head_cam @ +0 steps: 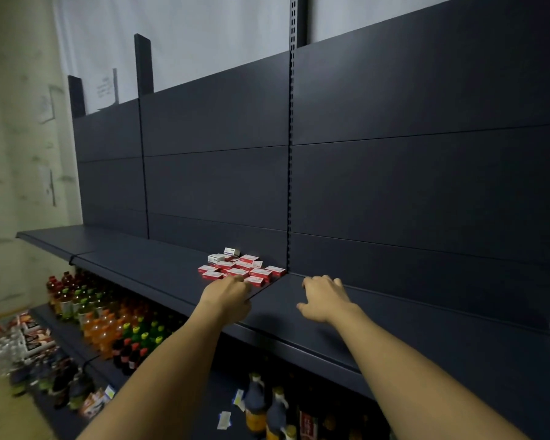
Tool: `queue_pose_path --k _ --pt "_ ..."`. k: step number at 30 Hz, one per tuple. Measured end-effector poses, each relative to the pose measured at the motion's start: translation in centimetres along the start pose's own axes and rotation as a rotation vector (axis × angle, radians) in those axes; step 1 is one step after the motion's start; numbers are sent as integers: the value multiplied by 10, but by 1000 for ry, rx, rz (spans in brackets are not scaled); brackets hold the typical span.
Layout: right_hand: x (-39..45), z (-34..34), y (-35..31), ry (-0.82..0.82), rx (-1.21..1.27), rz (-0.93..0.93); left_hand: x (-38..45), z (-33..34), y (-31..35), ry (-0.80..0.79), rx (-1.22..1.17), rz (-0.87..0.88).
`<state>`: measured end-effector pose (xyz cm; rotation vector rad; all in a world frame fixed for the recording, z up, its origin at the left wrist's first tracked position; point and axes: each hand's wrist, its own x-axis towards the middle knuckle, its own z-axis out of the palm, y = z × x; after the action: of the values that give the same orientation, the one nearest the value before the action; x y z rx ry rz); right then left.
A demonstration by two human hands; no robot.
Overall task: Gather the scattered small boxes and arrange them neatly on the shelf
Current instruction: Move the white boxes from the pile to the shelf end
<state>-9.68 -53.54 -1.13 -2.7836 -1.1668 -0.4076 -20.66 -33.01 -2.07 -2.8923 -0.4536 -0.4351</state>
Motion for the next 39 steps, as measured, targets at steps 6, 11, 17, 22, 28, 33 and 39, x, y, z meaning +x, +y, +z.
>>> queue_pose_path --k 6,11,17,22,28,33,39 --pt "49 15 -17 -6 17 -23 33 17 -39 1 -15 -42" --pt "100 21 -19 -5 22 -21 73 29 -70 4 10 -96" --pt "169 33 -17 -51 62 -32 125 44 -92 -30 12 -70" --pt "218 44 -27 -58 111 -75 155 57 -120 -37 48 -116" --pt "257 60 -37 -56 132 -107 170 72 -152 -51 25 -209" --pt "279 74 -43 -55 125 -104 178 89 -173 -7 8 -299" --pt "301 88 -51 -73 111 -66 199 102 -192 15 41 -279"
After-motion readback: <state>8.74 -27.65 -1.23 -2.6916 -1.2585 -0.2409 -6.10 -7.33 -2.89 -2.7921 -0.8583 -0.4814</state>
